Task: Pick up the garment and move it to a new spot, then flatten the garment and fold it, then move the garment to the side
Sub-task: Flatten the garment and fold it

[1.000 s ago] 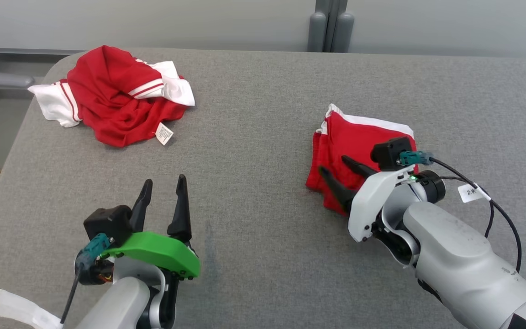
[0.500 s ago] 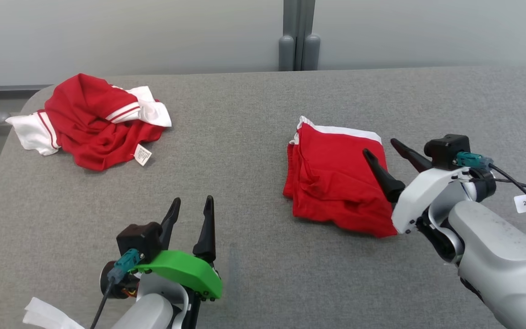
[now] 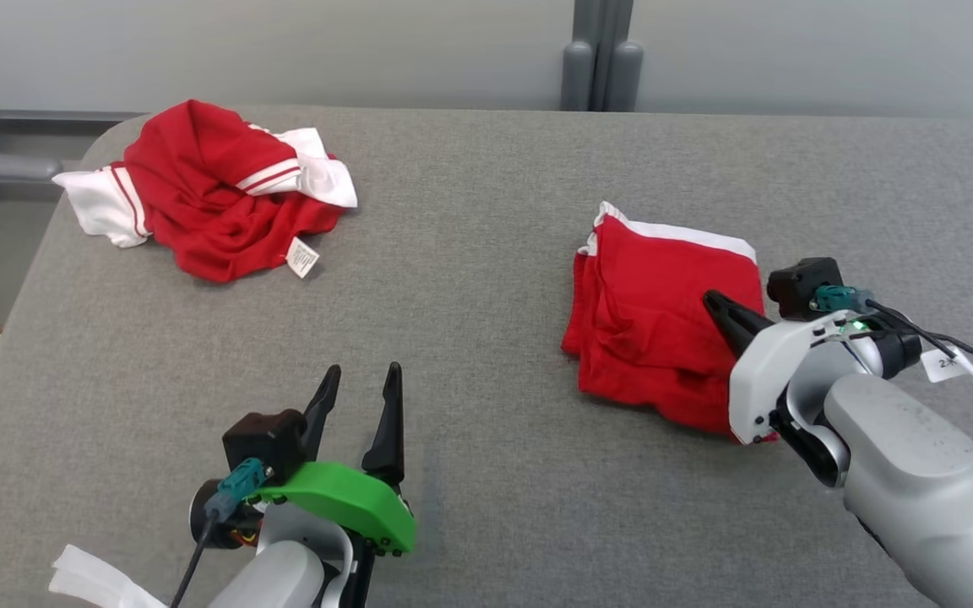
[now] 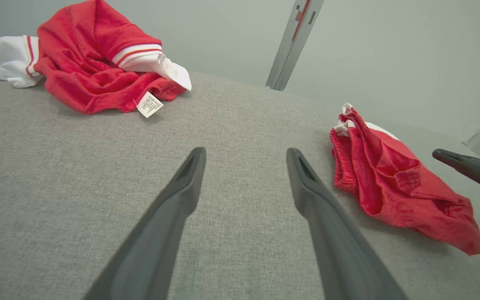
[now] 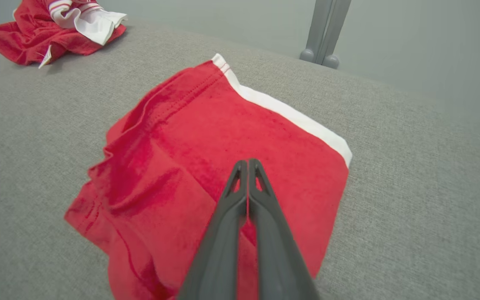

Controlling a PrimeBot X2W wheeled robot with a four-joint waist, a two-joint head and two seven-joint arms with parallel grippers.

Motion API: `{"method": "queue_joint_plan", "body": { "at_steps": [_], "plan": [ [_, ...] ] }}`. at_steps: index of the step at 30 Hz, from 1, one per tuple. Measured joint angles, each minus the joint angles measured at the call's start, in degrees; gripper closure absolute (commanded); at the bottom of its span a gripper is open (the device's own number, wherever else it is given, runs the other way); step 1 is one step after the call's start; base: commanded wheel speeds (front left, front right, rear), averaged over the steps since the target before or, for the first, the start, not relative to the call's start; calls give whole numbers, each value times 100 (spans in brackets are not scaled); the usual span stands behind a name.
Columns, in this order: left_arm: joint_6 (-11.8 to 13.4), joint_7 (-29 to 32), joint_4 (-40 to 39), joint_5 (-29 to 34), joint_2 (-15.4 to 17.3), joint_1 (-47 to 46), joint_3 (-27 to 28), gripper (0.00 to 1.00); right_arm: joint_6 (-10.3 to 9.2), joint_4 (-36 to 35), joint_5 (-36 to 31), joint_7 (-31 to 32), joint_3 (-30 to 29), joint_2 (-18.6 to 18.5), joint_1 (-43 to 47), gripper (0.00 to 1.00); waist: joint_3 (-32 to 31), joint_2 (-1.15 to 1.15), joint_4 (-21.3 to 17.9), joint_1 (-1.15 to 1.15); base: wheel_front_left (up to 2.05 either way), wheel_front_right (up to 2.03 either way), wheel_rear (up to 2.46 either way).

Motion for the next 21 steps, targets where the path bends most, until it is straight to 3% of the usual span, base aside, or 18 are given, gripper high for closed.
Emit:
{"method": "queue_joint_plan", "body": {
  "at_steps": [11, 21],
  "plan": [
    [-5, -5, 0, 29, -24, -56, 121, 0, 0, 221, 264, -80, 935, 452, -85, 100, 287, 0, 366, 0, 0, 0, 0],
    [-58, -24, 67, 97, -98, -83, 278, 0, 0, 321, 392, -394, 1851, 683, -209, 100, 372, 0, 240, 0, 0, 0, 0]
  ]
}}
